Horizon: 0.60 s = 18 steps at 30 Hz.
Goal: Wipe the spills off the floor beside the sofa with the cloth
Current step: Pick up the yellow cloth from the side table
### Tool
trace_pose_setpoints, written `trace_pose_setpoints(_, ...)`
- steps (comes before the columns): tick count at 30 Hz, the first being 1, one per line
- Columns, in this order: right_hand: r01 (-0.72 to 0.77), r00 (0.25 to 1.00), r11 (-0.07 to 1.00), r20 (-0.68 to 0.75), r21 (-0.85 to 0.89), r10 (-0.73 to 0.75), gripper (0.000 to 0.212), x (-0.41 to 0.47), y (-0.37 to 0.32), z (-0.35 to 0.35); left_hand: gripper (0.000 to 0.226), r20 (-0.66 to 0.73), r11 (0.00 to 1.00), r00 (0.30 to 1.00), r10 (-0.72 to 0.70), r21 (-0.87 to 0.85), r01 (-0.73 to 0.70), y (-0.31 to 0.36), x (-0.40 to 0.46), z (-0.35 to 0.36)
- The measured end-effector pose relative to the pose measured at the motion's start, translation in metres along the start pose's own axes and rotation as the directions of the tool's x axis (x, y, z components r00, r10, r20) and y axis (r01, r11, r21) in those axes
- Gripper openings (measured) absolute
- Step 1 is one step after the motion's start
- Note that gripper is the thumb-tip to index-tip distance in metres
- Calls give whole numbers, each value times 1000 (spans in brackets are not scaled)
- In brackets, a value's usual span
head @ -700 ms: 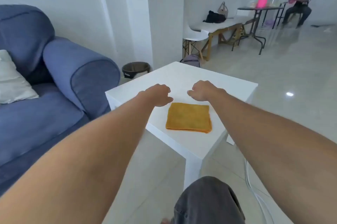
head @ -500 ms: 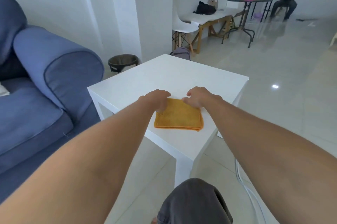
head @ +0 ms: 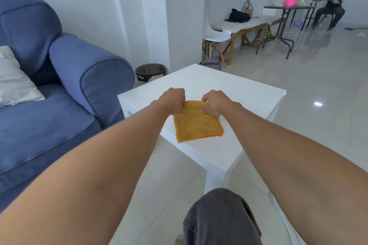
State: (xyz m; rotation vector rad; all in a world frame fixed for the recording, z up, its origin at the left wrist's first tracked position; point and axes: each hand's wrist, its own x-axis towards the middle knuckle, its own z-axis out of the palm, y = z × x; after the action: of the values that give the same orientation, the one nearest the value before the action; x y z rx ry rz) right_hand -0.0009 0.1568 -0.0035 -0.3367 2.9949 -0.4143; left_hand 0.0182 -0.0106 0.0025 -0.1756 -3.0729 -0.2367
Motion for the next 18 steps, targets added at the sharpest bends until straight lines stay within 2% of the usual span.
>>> trace_pose_setpoints(2, 63, 998, 998, -24, -28, -63, 21, -8, -29, -8, 26, -42, 1000, 999, -28, -8, 28, -18, -23, -22)
trace_pose_setpoints(6, 196, 980, 981, -45, -3, -196, 37, -28, -102, -16, 33, -131, 992, 983, -125, -13, 125, -66, -80, -66)
trace_pose_setpoints(9, 327, 945, 945, 2, -3, -327, 24, -46, -164, -12, 27, -173, 971, 956, -238, -6, 240, -111, -131, -89)
trace_pose_setpoints(12, 442, 896, 897, 42, 22, -443, 29, -69, -230, 7, 20, -191, 926, 907, -376, -40, 376, -158, -191, -101)
trace_pose_setpoints(14, 513, 854, 857, 72, 49, -515, 23, -82, -274, 29, 16, -186, 889, 870, -456, -53, 455, -189, -235, -104)
trace_pose_setpoints(18, 594, 770, 801, 234, 77, -594, 20, -108, -351, 95, 22, -109, 781, 773, -624, -106, 616, -244, -323, -89)
